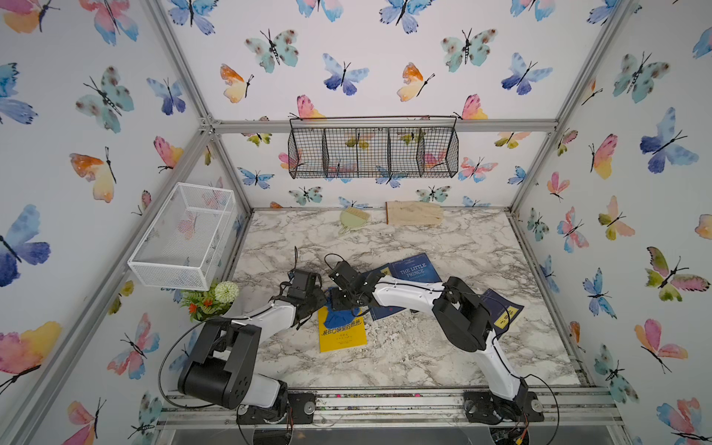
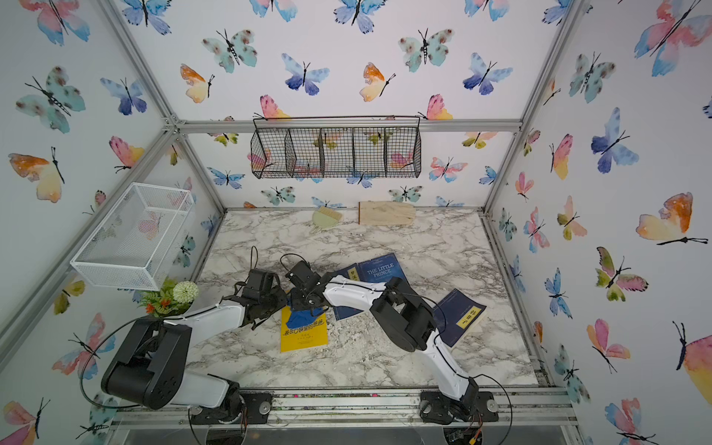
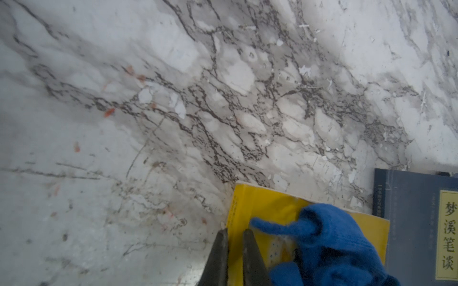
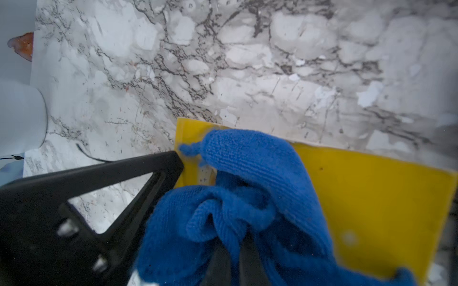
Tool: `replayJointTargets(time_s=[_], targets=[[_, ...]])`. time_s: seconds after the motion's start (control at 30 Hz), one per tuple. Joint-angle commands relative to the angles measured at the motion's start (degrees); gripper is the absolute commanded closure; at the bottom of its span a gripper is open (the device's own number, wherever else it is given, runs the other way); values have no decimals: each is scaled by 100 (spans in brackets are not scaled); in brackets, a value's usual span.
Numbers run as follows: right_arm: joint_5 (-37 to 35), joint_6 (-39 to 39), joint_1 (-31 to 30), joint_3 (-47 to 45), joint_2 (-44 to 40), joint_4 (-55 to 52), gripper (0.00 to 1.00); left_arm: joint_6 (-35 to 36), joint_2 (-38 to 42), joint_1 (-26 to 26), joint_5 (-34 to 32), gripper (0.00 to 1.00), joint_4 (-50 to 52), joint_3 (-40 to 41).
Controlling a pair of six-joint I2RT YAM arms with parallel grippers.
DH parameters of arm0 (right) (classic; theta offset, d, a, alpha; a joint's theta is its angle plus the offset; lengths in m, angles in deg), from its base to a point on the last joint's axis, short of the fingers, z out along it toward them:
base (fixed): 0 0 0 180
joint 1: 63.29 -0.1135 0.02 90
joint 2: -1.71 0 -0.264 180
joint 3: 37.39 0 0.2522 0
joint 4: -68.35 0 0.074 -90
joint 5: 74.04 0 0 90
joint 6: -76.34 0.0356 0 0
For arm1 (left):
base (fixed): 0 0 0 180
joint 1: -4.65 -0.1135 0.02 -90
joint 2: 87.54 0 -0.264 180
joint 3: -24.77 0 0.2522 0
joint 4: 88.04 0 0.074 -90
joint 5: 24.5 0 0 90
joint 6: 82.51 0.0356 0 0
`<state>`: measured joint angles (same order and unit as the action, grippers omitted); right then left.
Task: Wipe the cover of the book
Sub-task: Adjust the book at the center of the board, then wipe the dirt from the cover of the book.
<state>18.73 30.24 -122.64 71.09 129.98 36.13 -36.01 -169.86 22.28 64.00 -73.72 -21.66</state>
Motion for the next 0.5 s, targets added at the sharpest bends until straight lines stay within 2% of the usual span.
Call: replayJointTargets(time_s=[0.0,0.13,0.27,0.33,0.47], targets=[[30,45,2,-879,370,-850,99,5,-204,77,168,88,692,322],[62,345,-427,-1860,-345,-626,99,-74,-213,69,141,88,712,300],[133,519,-661,-2176,-478,-571,99,-62,-252,74,147,88,735,269],[-186,449,-550,-1942,-297,-712,99,-48,-257,71,146,88,739,268],[-177,73,-22,-836,560,-1066,99,-52,-197,74,151,88,741,317]])
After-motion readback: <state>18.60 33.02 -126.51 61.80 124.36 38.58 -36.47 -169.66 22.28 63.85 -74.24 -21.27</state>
